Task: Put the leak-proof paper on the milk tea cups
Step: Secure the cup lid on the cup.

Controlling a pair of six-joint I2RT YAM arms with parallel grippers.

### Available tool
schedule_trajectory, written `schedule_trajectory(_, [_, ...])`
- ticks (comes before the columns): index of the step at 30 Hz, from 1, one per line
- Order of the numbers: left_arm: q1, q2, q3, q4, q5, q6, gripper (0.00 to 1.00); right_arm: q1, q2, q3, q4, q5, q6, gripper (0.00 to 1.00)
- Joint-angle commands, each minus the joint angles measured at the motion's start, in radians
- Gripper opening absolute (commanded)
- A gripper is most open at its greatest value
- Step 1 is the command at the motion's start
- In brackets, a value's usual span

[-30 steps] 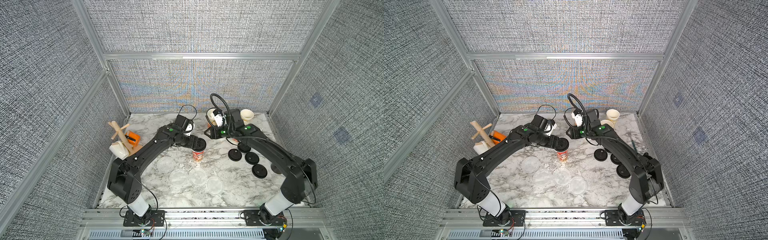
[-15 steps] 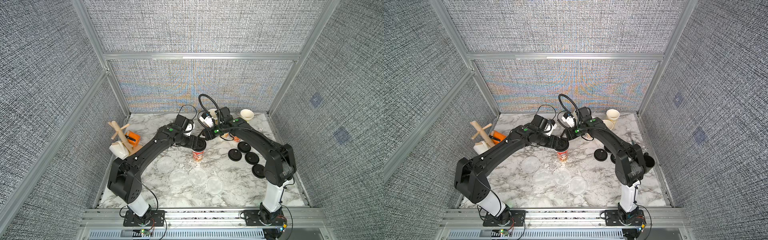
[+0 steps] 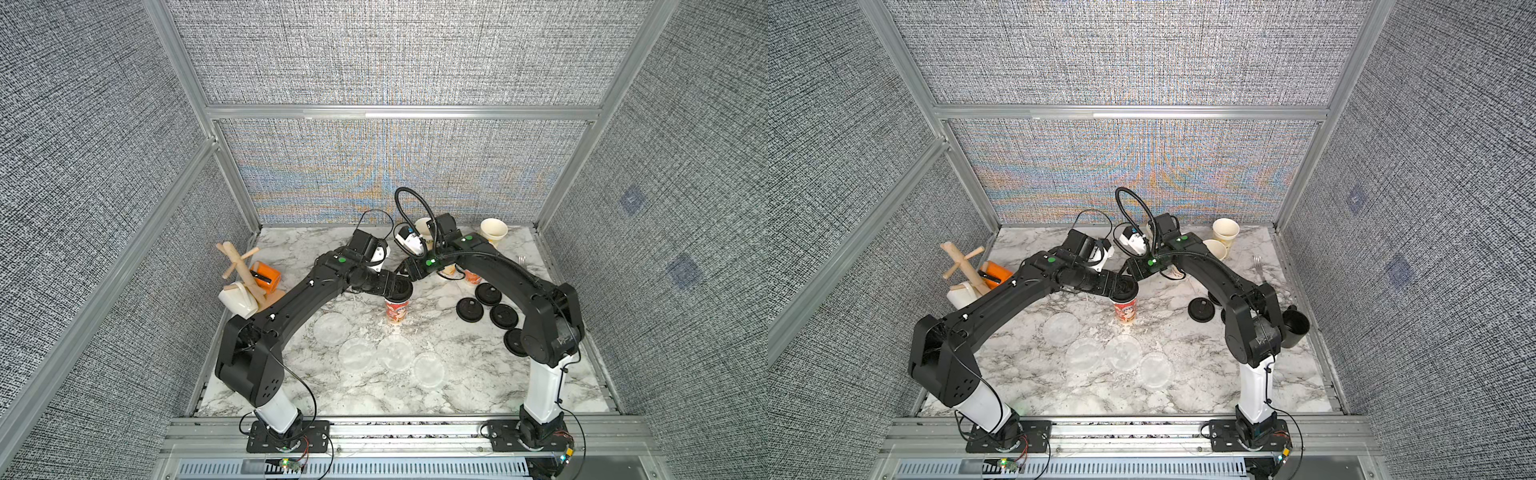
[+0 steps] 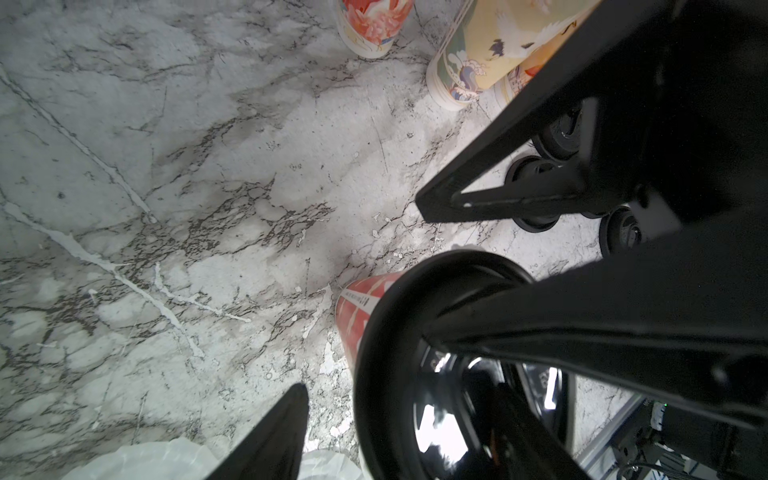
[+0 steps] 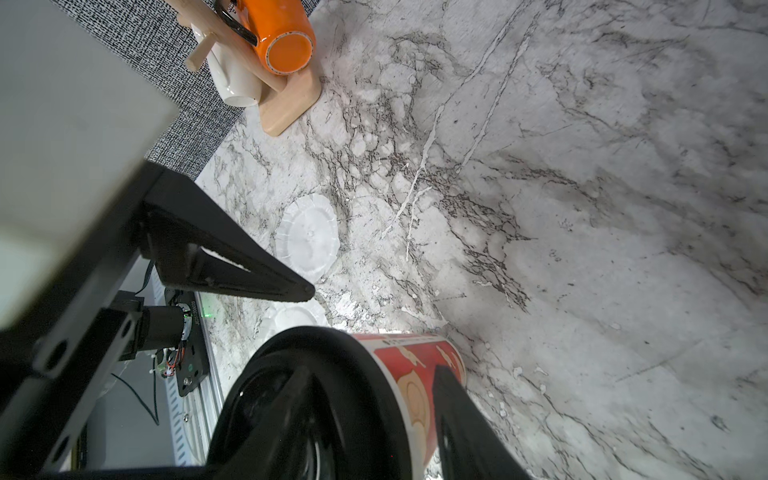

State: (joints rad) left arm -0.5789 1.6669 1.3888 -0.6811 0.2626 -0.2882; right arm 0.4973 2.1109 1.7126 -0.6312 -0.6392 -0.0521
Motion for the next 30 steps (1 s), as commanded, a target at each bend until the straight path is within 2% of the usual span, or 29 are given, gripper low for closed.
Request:
schedule_trajectory(1, [0.001,0.028,-0.026,-0.228,-0.177,0.041,0.7,-0.003,0.027,-0.006,-0.113,0.162,-0.064,0.46])
schedule_trajectory(7, [0.001,0.017,-0.034,-0.241,-0.187,0.041,0.7,-0.004,0.039,-0.009,-0.143,0.207,-0.068,0.43])
schedule_trajectory(17, [0.001,-0.007,-0.067,-0.236,-0.184,0.032,0.7,-0.003,-0.015,-0.107,-0.137,0.291,-0.024,0.43])
schedule_trajectory(20, [0.0,-0.009,-0.078,-0.231,-0.186,0.028,0.7,-0.008,-0.06,-0.117,-0.089,0.284,0.028,0.44])
schedule_trajectory(25, [0.001,0.003,-0.092,-0.225,-0.186,0.012,0.7,-0.03,-0.198,-0.123,0.083,0.229,0.168,0.54])
schedule_trajectory(30, [0.002,0.006,-0.097,-0.213,-0.183,0.001,0.7,-0.037,-0.324,-0.139,0.165,0.242,0.247,0.58])
